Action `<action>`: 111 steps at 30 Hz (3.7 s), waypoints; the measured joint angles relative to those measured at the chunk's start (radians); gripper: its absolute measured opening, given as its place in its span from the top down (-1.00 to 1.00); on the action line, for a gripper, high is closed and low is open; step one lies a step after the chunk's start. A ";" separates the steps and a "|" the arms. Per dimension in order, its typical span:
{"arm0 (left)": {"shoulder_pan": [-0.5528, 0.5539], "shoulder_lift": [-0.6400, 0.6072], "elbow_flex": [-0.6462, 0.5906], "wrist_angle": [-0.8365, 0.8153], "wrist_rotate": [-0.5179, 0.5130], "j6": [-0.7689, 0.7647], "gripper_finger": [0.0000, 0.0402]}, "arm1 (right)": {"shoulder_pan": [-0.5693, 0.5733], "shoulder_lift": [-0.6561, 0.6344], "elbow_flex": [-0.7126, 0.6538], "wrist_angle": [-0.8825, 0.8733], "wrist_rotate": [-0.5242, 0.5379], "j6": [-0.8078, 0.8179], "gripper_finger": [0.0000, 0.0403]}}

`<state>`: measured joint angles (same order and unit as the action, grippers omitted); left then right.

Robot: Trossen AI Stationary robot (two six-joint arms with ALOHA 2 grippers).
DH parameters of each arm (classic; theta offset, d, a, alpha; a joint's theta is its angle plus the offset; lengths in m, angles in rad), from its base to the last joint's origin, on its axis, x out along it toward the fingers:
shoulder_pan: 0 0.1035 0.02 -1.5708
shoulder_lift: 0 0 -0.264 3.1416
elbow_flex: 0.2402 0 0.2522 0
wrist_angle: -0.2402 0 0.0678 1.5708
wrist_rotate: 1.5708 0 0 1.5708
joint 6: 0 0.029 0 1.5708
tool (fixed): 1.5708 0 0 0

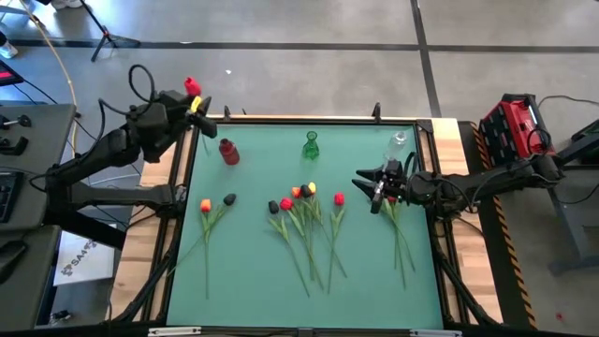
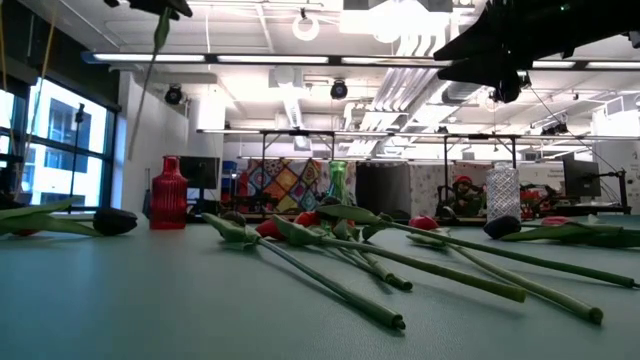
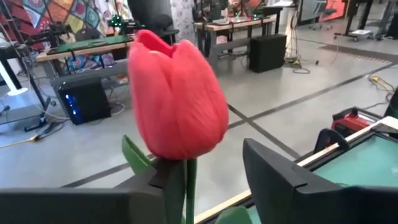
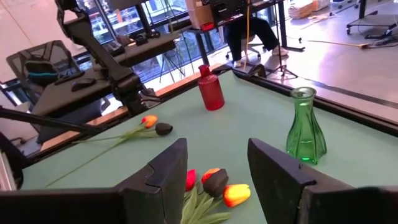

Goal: Sort flowers into vase by color
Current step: Put the left red tulip into the red vase

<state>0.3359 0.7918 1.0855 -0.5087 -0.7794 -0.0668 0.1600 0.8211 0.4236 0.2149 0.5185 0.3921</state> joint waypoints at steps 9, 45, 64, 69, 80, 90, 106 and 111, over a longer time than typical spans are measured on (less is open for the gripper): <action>0.000 0.002 0.000 0.118 0.003 0.053 0.66 | 0.000 0.000 0.000 0.000 -0.003 -0.008 0.21; 0.171 0.104 0.000 0.222 0.096 0.096 0.78 | 0.000 0.000 0.001 -0.031 0.000 -0.035 0.21; 0.171 0.088 0.000 0.246 0.102 0.103 0.78 | 0.000 0.000 0.001 -0.047 0.004 -0.035 0.21; 0.171 0.074 0.000 0.246 0.117 0.098 0.78 | 0.000 0.000 0.001 -0.046 0.004 -0.035 0.21; 0.166 0.068 0.000 0.232 0.142 0.059 0.78 | 0.000 0.000 0.001 -0.046 0.005 -0.030 0.21; 0.166 0.071 0.001 0.156 0.141 0.006 0.78 | 0.000 0.000 0.001 -0.046 0.005 -0.027 0.21; 0.167 0.073 -0.218 0.139 0.173 -0.106 0.64 | 0.000 0.000 0.001 -0.045 -0.007 -0.023 0.21; 0.167 0.073 -0.257 0.161 0.173 -0.115 0.47 | 0.000 0.000 0.001 -0.039 -0.008 -0.008 0.21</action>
<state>0.5030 0.8649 0.8280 -0.3473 -0.6060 -0.1822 0.1596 0.8211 0.4244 0.1755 0.5110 0.3845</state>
